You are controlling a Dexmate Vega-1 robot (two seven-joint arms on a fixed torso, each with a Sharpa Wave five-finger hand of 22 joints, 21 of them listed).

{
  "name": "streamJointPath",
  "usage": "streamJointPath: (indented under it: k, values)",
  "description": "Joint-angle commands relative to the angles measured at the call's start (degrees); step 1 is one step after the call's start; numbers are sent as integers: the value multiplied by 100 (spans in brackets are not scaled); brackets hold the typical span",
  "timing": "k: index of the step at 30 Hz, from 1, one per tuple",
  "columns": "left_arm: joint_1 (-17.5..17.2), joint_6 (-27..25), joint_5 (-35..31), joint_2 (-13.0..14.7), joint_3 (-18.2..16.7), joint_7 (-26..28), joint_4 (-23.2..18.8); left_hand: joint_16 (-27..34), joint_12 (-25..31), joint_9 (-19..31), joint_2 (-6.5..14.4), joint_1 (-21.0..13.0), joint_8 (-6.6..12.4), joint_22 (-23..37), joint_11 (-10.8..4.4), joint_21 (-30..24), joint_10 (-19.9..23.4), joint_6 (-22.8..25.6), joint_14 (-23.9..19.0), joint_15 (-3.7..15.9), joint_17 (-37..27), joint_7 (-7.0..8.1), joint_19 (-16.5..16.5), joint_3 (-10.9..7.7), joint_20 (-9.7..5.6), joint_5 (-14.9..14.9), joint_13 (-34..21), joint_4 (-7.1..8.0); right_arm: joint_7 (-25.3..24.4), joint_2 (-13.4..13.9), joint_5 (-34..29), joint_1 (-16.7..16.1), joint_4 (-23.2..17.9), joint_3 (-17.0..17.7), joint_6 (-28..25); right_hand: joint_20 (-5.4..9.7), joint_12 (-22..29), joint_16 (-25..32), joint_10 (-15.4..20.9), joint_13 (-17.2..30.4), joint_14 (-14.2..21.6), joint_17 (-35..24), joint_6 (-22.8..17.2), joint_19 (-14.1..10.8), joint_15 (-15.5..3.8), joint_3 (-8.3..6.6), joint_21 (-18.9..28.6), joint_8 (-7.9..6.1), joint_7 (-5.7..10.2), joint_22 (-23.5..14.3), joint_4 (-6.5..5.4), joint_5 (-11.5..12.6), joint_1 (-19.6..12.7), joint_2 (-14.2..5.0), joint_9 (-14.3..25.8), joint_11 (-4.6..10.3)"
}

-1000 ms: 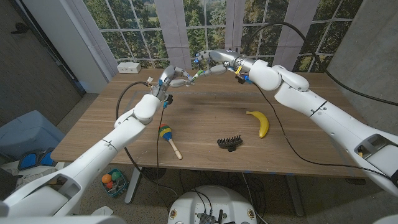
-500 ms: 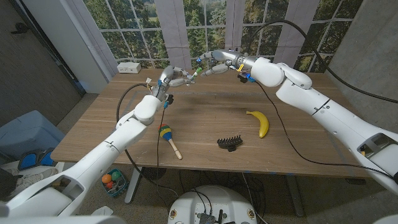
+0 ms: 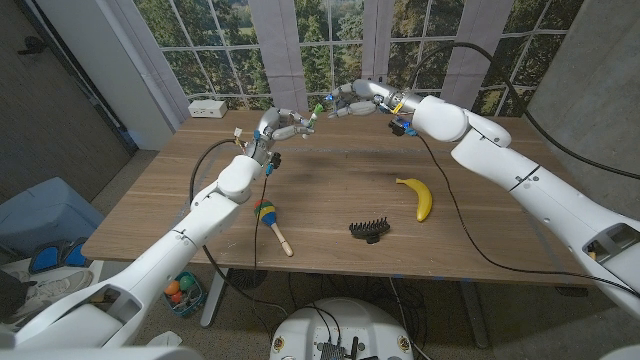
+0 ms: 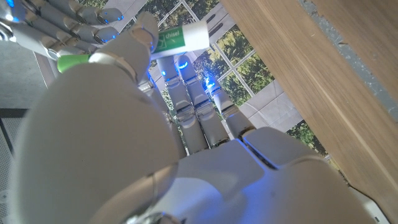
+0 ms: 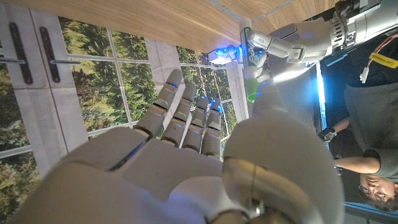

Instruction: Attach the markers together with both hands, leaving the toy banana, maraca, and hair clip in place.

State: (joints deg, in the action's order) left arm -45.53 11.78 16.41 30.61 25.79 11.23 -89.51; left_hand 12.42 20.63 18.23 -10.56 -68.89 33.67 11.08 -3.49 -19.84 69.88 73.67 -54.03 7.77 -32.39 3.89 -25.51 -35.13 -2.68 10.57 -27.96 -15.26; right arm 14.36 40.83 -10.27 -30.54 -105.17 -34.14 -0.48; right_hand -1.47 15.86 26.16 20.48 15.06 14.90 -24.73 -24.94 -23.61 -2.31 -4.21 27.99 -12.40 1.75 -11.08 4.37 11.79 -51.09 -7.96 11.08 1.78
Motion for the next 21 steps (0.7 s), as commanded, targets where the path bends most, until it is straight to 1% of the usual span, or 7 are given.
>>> streamJointPath:
  k: [1,5,10,12,14,19,21]
  values:
    - [-17,34,390,-149,-20,-114,91,11,919,62,86,67,-6,14,-806,12,1039,-71,24,609,-30,29,-43,-535,-95,-35,-155,511,77,123,1241,-308,255,310,541,109,-123,-213,-228,-3,-406,6,250,395,-427,-141,-117,111,39,-27,-276,-52,382,-328,7,3]
    - [1,35,579,-214,-18,-220,129,31,937,96,97,77,3,15,-806,11,1026,-90,12,610,-48,12,-55,-532,-99,-34,-171,510,14,91,1471,-402,375,331,751,243,-181,-288,-325,-19,-538,-13,365,599,-459,-382,-170,140,94,-33,-505,-11,582,-435,2,39]
    - [37,89,715,-296,13,-318,197,69,1047,159,93,74,51,13,-797,5,1097,-48,-33,608,-76,-6,-93,-538,-106,-35,-231,495,-331,35,1389,-582,474,329,1079,224,-197,-309,-346,-28,-563,-20,386,631,-477,-494,-171,141,88,-33,-604,-1,664,-417,0,26]
    - [38,83,711,-287,19,-313,175,75,1087,178,80,71,75,11,-786,7,1123,-13,-42,606,-81,-18,-99,-541,-109,-34,-246,488,-588,14,1264,-702,448,354,1139,33,-202,-345,-337,-36,-523,40,424,617,-294,-502,-159,131,-71,-22,-483,-15,651,-152,-2,-86]
    - [33,71,691,-272,21,-285,146,75,1112,194,64,72,87,9,-782,9,1128,-1,-40,604,-83,-21,-102,-541,-108,-31,-248,482,-840,41,1063,-818,324,383,1062,-140,-183,-330,-285,-32,-432,64,394,558,-194,-497,-135,105,-204,-14,-366,-23,617,-34,1,-153]
    - [-7,15,673,-220,6,-225,49,70,1145,227,49,75,91,7,-779,15,1111,-29,-32,601,-84,-1,-109,-551,-109,-23,-221,479,-1080,88,943,-986,68,441,707,-212,-69,-178,-48,30,-57,49,309,432,-201,-487,-84,50,-287,-11,-217,-57,602,70,14,-108]
    - [-17,-4,659,-220,11,-194,21,65,1166,228,48,77,88,7,-779,17,1123,-33,-24,601,-83,2,-109,-553,-108,-22,-227,479,-1120,78,971,-1018,119,445,838,-216,-19,-92,44,72,113,20,341,368,-195,-503,-55,54,-236,-13,-132,-71,550,88,18,-56]
